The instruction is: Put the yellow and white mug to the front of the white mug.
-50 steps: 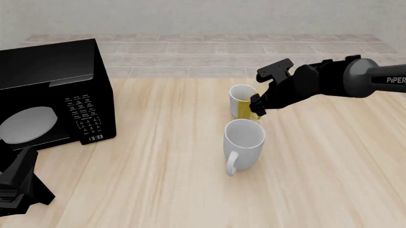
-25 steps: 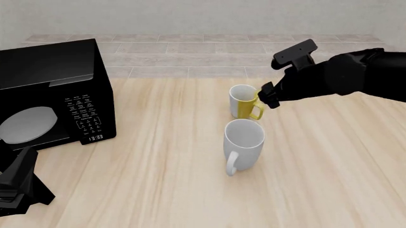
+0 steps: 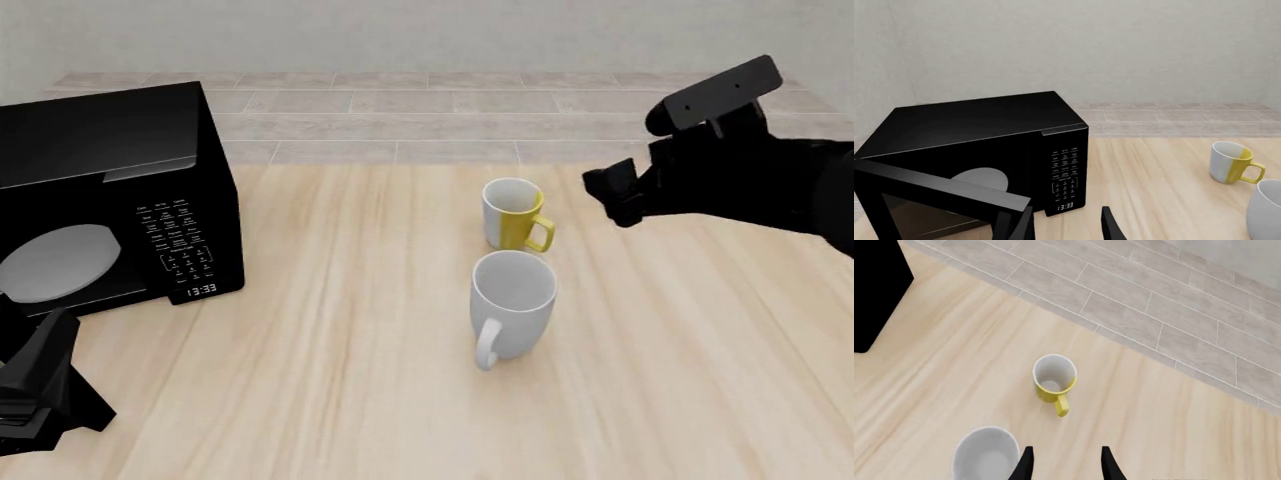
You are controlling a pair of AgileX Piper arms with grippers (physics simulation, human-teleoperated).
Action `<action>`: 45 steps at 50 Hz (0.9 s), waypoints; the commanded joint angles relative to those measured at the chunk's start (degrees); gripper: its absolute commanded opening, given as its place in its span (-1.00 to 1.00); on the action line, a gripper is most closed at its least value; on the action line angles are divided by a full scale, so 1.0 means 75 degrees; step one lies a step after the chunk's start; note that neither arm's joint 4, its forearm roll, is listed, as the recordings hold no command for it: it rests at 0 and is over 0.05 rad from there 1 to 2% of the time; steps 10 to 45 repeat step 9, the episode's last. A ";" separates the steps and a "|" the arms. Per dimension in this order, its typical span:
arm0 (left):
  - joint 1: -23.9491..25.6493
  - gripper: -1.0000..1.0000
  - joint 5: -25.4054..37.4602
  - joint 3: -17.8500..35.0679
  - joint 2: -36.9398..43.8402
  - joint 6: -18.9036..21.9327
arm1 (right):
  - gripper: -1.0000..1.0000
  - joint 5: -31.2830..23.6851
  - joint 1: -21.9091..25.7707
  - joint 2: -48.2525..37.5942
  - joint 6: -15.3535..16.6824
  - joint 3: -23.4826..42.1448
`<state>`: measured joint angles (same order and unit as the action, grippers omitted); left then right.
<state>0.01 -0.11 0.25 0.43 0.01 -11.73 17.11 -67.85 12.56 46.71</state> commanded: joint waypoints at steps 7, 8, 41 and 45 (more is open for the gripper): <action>-0.0001 1.00 0.0000 0.0000 -0.0001 0.0000 | 1.00 0.0603 -0.0291 0.1556 0.0053 -0.1041; -0.0001 1.00 0.0000 0.0000 -0.0001 0.0000 | 1.00 0.0622 -0.0302 0.1648 0.0087 -0.1097; -0.0001 1.00 0.0000 0.0000 0.0000 0.0001 | 1.00 0.0617 -0.0276 0.1821 0.0021 -0.1168; -0.0001 1.00 0.0000 0.0000 0.0000 0.0001 | 1.00 0.0617 -0.0276 0.1821 0.0021 -0.1168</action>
